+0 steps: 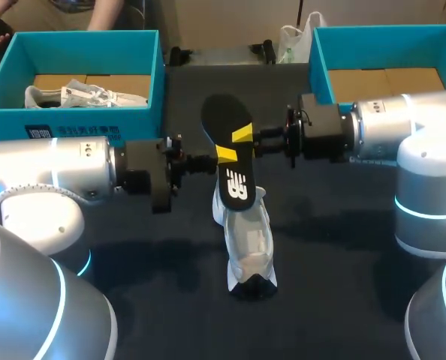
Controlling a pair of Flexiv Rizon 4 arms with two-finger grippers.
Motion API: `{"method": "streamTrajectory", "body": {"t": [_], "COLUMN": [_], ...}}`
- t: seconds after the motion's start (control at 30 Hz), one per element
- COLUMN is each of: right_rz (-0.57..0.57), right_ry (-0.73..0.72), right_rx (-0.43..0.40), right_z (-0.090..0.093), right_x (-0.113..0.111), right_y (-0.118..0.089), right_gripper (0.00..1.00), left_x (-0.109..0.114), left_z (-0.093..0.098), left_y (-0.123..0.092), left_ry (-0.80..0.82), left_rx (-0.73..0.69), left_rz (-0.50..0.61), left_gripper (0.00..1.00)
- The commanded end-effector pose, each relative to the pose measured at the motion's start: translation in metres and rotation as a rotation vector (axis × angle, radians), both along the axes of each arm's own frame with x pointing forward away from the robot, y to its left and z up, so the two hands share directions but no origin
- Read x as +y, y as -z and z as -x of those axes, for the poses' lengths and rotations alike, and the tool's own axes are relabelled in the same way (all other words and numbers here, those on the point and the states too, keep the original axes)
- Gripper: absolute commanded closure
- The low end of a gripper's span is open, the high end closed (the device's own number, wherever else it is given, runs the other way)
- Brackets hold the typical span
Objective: Take the shoe out of the shoebox, open the shoe tongue, remove and reinsert the insole, then place the shoe into the shoebox
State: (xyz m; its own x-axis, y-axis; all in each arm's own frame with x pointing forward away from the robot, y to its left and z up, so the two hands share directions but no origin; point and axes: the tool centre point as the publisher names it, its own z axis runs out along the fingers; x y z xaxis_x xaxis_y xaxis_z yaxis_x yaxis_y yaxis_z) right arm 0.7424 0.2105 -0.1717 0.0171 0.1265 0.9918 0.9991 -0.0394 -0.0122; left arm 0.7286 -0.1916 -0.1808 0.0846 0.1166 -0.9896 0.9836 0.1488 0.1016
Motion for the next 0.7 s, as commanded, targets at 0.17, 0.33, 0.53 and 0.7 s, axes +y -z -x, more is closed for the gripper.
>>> {"method": "streamTrajectory", "body": {"t": [0.17, 0.33, 0.53, 0.7], "right_rz": [-0.006, -0.010, -0.014, -0.013], "right_ry": [-0.003, -0.006, -0.007, 0.023], "right_rx": [0.002, 0.003, 0.003, 0.009], "right_z": [-0.002, -0.003, -0.003, 0.004], "right_x": [0.002, 0.001, -0.001, -0.015], "right_y": [0.002, 0.002, 0.003, 0.012], "right_gripper": [0.94, 1.00, 1.00, 1.00], "left_x": [-0.002, -0.002, 0.004, 0.034], "left_z": [-0.001, -0.001, 0.002, 0.017], "left_y": [0.001, 0.001, -0.003, -0.015], "left_ry": [0.004, 0.010, 0.014, 0.018], "left_rx": [-0.002, -0.001, 0.022, 0.081], "left_rz": [0.003, 0.002, -0.005, -0.058], "left_gripper": [1.00, 1.00, 0.00, 0.00]}}
